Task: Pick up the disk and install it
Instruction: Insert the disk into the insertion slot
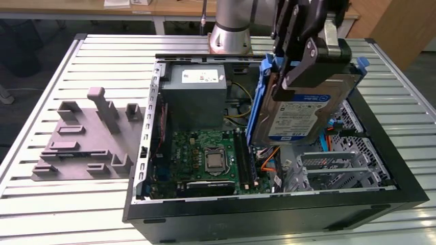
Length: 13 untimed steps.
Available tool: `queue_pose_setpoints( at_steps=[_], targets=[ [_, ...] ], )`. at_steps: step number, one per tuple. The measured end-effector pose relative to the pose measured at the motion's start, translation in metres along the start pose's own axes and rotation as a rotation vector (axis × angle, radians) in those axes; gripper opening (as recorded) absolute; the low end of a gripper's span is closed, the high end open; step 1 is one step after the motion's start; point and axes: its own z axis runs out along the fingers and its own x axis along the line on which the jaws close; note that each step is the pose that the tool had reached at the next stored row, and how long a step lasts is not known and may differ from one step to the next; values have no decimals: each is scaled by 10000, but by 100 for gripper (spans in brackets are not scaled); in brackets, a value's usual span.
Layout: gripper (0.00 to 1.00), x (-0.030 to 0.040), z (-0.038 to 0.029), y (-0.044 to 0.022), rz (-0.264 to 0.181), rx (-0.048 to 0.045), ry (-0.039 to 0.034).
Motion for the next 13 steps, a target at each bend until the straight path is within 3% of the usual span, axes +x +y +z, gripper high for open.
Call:
queue_pose_setpoints(
  at_steps=[4,13],
  targets=[
    [36,60,13,-40,1,1,-4],
    [36,157,34,-225,1,-7,-2]
  ],
)
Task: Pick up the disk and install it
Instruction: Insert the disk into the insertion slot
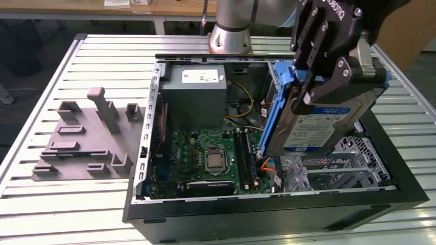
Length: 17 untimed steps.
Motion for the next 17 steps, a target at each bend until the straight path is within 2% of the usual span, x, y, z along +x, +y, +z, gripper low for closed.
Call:
queue_pose_setpoints(
  at_steps=[5,11,17],
  targets=[
    [36,-2,11,-152,-1,-25,3],
    [36,60,38,-222,0,-26,2],
    [36,59,71,-385,-2,-37,3]
  ],
)
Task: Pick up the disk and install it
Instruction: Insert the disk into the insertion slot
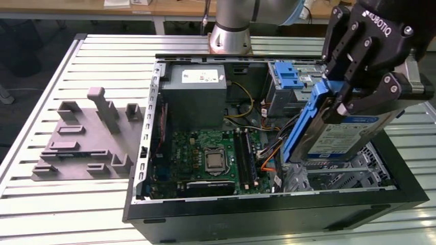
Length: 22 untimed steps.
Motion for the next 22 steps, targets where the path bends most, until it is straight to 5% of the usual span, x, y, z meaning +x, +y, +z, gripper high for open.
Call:
queue_pose_setpoints(
  at_steps=[13,22],
  targets=[
    [36,-1,6,-31,-2,0,-1],
    [36,-7,30,-186,-31,-1,-1]
  ],
)
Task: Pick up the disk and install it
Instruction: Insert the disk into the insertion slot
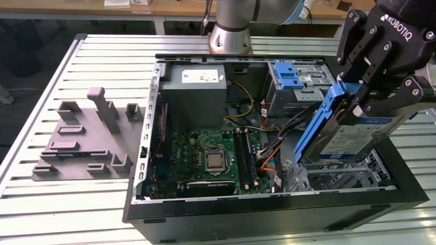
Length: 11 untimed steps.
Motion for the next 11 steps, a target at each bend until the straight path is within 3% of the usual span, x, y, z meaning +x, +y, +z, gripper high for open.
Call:
queue_pose_setpoints(
  at_steps=[11],
  targets=[
    [36,-8,65,-185,-135,-2,6]
  ],
)
